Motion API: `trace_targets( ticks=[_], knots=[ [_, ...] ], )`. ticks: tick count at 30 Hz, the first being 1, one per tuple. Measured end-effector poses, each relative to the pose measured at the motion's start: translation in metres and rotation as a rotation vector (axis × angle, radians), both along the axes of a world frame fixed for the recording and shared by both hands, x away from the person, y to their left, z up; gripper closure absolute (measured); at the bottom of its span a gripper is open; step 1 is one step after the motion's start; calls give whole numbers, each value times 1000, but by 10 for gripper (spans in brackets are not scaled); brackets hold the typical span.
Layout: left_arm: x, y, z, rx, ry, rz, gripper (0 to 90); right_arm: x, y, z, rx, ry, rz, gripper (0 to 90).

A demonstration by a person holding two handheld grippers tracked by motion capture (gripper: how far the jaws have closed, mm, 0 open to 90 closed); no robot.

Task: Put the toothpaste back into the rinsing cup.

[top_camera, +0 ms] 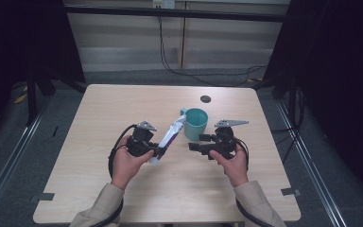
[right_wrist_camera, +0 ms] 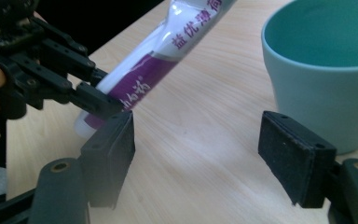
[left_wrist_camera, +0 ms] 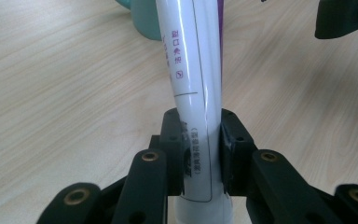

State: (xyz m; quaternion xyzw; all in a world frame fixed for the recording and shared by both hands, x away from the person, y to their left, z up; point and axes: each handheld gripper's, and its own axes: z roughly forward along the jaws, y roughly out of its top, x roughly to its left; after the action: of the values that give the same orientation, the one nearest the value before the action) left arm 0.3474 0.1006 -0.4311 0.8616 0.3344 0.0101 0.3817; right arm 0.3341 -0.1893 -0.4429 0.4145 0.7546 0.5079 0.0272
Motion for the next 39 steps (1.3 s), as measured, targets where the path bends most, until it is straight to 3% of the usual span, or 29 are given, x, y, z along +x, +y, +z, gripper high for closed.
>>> trace_targets(
  ticks=[9,16,22,31,39],
  knots=[
    [-4,-5,7,-40,-29,-9,745,5,9,11,81,5,10,283],
    [-6,-11,8,-54,-22,-24,744,9,19,17,93,14,24,299],
    [-7,-16,7,-63,-22,-28,744,14,26,15,99,45,8,328],
    [-12,-24,10,-81,-30,-24,744,19,36,12,159,69,12,438],
    [-12,-26,9,-114,-28,-27,737,19,30,9,329,139,-51,613]
  ],
)
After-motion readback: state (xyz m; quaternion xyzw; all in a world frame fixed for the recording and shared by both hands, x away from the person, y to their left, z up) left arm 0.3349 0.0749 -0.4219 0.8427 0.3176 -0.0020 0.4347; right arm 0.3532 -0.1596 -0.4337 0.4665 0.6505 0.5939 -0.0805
